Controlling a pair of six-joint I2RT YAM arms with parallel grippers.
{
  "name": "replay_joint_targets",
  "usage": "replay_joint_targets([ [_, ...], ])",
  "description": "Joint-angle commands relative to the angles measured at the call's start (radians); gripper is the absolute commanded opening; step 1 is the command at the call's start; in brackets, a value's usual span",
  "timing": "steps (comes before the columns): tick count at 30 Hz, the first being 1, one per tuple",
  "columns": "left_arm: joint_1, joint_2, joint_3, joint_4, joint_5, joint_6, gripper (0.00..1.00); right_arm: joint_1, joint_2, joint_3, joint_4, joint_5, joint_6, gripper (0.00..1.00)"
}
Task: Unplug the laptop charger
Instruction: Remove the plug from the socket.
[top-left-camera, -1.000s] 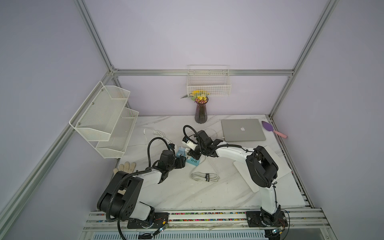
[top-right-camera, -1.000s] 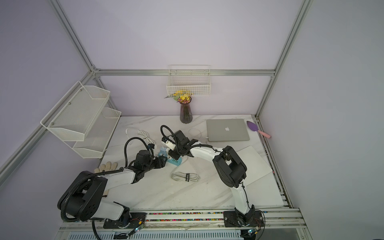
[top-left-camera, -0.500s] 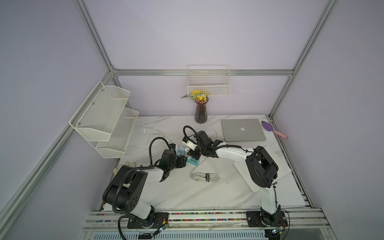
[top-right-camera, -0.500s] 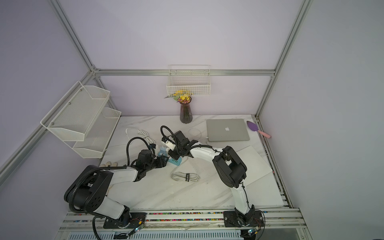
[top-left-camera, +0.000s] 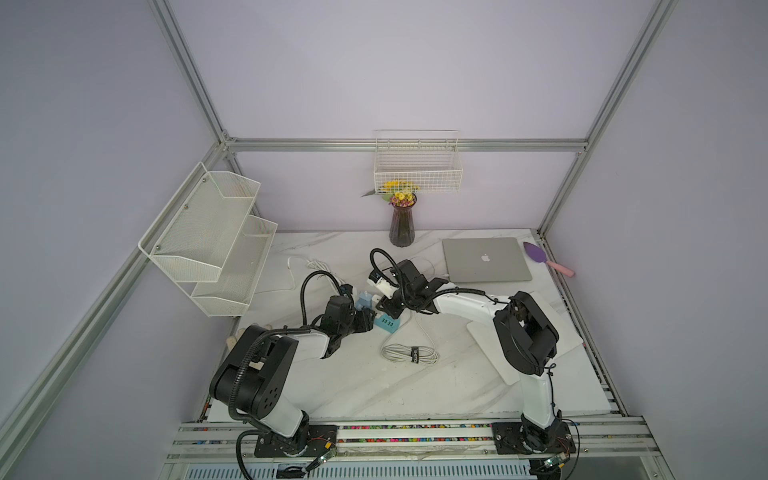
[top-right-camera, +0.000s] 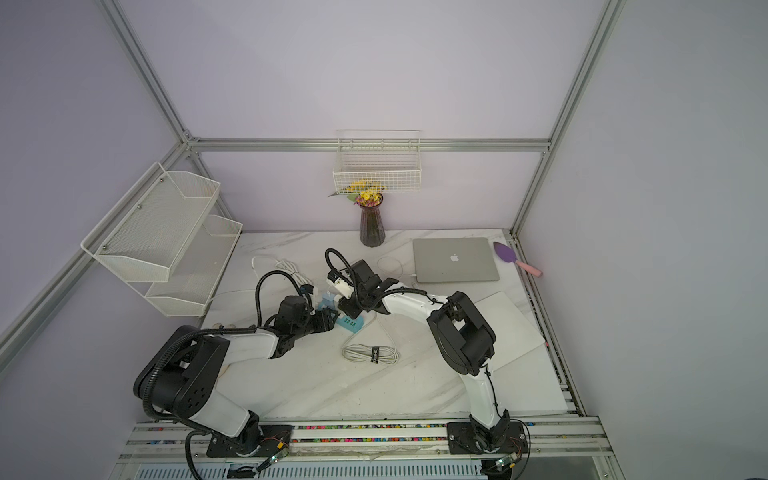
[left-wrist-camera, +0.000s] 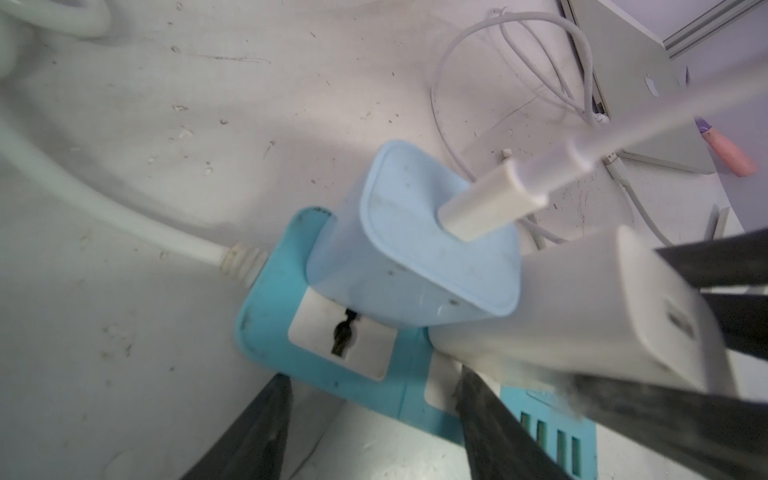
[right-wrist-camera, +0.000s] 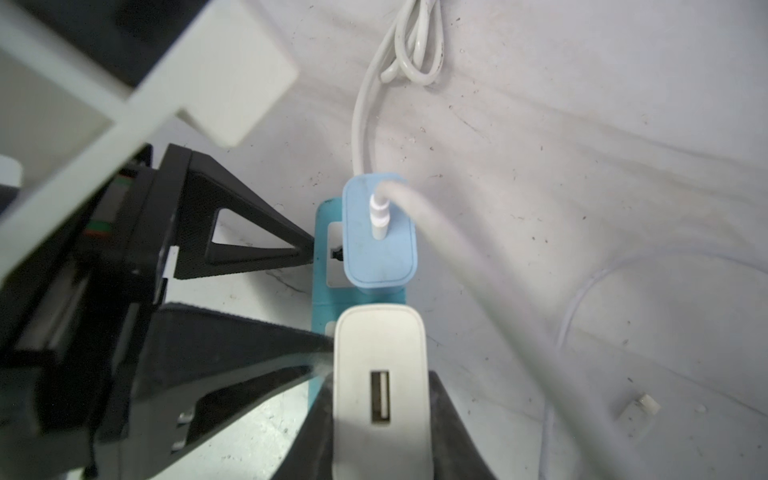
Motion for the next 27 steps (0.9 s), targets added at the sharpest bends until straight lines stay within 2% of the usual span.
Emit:
replay_joint_targets([
  [1,-0.004,0.024,-0.006,-0.083,-0.033,0.032,0.64,-0.005,-0.063,0.054,0.0,-0.048,0.053,0.0],
  [5,-0.004,0.039,0.005,-0.092,-0.029,0.037,0.63,0.007,-0.099,-0.007,0.06,-0.033,0.015,0.0],
  [8,-0.004,0.052,0.011,-0.095,-0.021,0.037,0.63,0.039,-0.12,-0.08,0.129,0.05,-0.053,0.0],
  [15,-0.027,0.08,0.045,-0.221,-0.055,0.022,0.59,0.072,-0.173,-0.185,0.292,0.201,-0.067,0.0],
  [23,-0.07,0.134,0.063,-0.329,-0.116,0.0,0.59,0.074,-0.176,-0.179,0.311,0.228,-0.054,0.0],
  [27,-0.075,0.154,0.077,-0.344,-0.133,-0.006,0.59,0.074,-0.179,-0.129,0.214,0.197,-0.06,0.0],
])
